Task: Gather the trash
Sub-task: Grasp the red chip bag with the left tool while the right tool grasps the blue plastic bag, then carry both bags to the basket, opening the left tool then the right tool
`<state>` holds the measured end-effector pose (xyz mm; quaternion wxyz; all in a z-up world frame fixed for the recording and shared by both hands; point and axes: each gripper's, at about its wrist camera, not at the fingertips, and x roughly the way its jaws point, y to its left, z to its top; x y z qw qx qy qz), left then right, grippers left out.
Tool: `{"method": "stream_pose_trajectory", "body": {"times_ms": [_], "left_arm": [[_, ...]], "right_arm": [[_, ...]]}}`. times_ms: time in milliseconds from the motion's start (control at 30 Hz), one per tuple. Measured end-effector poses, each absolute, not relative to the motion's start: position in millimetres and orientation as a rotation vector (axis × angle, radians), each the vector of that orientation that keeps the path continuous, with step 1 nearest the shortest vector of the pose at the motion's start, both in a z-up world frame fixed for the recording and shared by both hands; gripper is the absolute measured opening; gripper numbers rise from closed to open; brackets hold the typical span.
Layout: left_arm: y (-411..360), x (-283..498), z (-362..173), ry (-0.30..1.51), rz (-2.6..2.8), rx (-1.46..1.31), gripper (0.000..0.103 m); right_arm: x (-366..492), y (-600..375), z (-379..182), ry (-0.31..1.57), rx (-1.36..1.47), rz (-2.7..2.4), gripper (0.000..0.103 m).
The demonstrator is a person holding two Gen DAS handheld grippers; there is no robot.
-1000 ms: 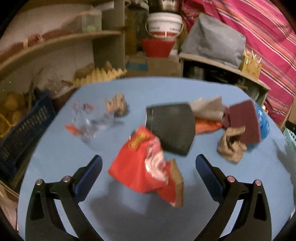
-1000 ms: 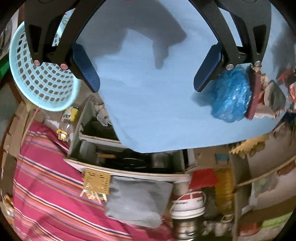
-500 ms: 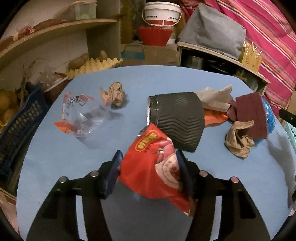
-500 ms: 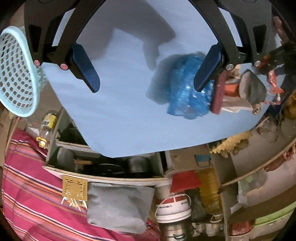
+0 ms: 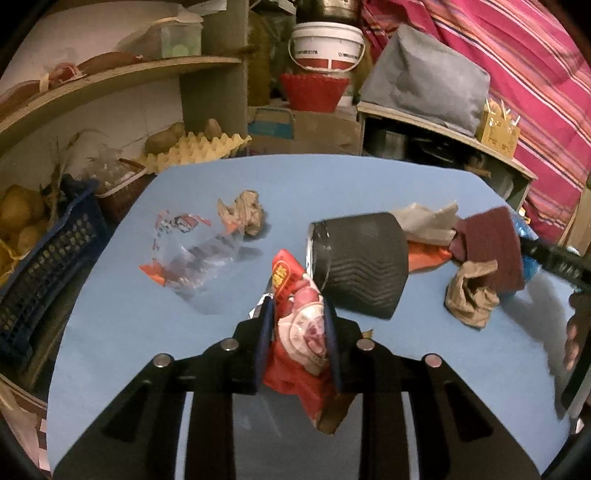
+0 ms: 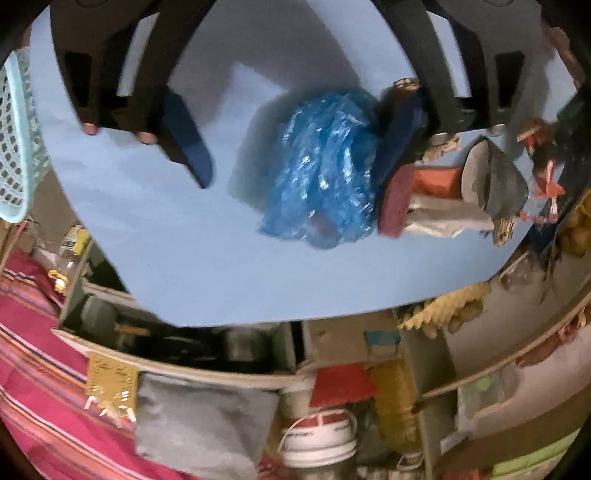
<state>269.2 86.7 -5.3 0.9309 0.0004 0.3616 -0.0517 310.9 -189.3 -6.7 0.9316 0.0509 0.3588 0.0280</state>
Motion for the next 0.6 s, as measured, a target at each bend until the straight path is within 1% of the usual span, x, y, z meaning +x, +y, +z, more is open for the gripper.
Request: {"method": "stream_pose_trajectory", "body": {"times_ms": [33,100,133,167,200,267,433,600], "left_arm": [[86.8,269.1,-3.5,0.736,-0.105,-0.002,0.026],[86.1,268.1,0.0,0.725,-0.104,-0.003,0.026],[84.9,267.6,2.7,0.716,-0.104,-0.002,0.026],[83.2,267.0,5.1,0.708,-0.104,0.000,0.026],[81.7,266.6,6.7,0.704,-0.105,0.000,0.026],[76.7,267.0,10.2,0.696,-0.112,0.002,0.026],[59.8,267.3,16.4,0.677,-0.130,0.010,0.026],[41.6,267.5,23.9,0.653,-0.142,0.019,0.026]], "right_arm": [[311.0,-189.4,-7.1,0.733,0.117,0.069,0.072],[312.0,-190.1,-5.9,0.742,0.130,0.099,0.055],[312.6,-190.4,-5.2,0.747,0.126,0.111,0.039],[313.2,-190.6,-4.9,0.752,0.120,0.122,0.029],[312.2,-192.4,-3.8,0.747,0.120,0.129,0.027],[310.0,-196.2,-0.8,0.739,0.117,0.135,0.017],[298.6,-210.2,9.7,0.698,0.114,0.120,0.013],[281.6,-239.1,25.0,0.647,0.147,0.090,0.013]]}}
